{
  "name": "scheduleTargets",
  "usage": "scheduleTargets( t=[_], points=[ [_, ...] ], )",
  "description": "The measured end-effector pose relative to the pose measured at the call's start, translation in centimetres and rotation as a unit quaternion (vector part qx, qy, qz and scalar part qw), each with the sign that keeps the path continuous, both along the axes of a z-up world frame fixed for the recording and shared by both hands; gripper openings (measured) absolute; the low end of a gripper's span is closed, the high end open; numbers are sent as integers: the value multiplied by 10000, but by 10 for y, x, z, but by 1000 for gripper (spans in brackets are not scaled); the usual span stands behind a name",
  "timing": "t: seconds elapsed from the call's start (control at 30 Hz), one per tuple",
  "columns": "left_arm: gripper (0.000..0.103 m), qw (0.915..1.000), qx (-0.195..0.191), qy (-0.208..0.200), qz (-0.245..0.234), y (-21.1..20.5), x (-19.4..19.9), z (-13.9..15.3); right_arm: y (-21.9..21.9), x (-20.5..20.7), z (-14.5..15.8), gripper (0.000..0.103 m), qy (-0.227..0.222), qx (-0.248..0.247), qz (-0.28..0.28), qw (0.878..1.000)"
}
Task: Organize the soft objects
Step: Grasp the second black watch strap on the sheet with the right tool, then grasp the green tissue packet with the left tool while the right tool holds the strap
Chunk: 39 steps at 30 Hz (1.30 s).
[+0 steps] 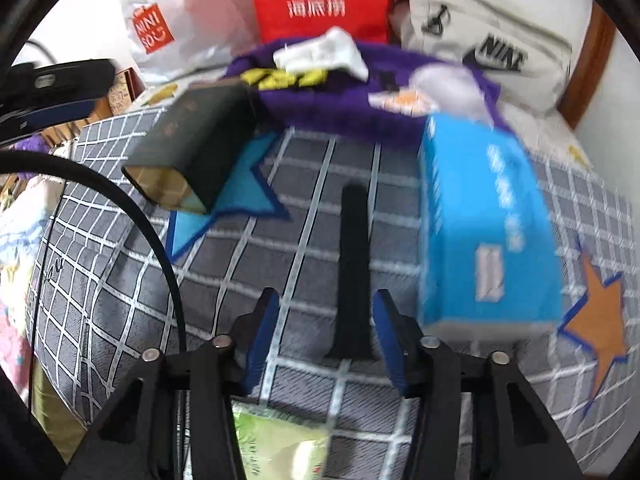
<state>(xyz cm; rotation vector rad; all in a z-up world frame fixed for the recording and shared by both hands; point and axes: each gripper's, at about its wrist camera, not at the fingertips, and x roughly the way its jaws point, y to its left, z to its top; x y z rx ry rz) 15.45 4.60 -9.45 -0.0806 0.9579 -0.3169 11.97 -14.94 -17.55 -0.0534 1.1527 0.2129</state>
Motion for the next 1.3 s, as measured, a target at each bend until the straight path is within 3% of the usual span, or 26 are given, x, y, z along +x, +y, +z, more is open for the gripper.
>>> scheduleTargets(
  t=[0.27, 0.33, 0.4, 0.63, 0.97, 1.1, 1.17, 1.27, 1.3],
  points=[
    [68, 9999, -100, 42, -101, 9, -18, -3, -5, -8, -24, 48, -110, -161, -351, 9992],
    [68, 9998, -141, 56, -112, 9, -19, -3, -3, -11, -24, 40, -165, -181, -286, 9993],
    [69, 9998, -133, 63, -112, 9, -20, -4, -6, -12, -23, 22, -159, -112, -326, 9993],
    [69, 9998, -89, 131, -117, 11, -21, -10, -5, -16, -18, 22, 155, 364, 51, 9992],
    [69, 9997, -83, 206, -57, 18, -18, -14, 17, 7, -21, 26, 138, 143, 257, 9995],
    [70, 9997, -18, 211, -85, 18, -17, -13, 22, 23, -25, 37, 125, 66, 238, 9996],
    [70, 9997, -25, 210, -95, 19, -17, -13, 28, 27, -26, 38, 156, -75, 246, 9995],
    [70, 9997, -18, 221, -97, 19, -17, -13, 32, 27, -25, 21, 254, -83, 311, 9992],
    [70, 9997, -18, 231, -97, 20, -16, -14, 31, 27, -25, 21, 275, -33, 285, 9992]
  ],
)
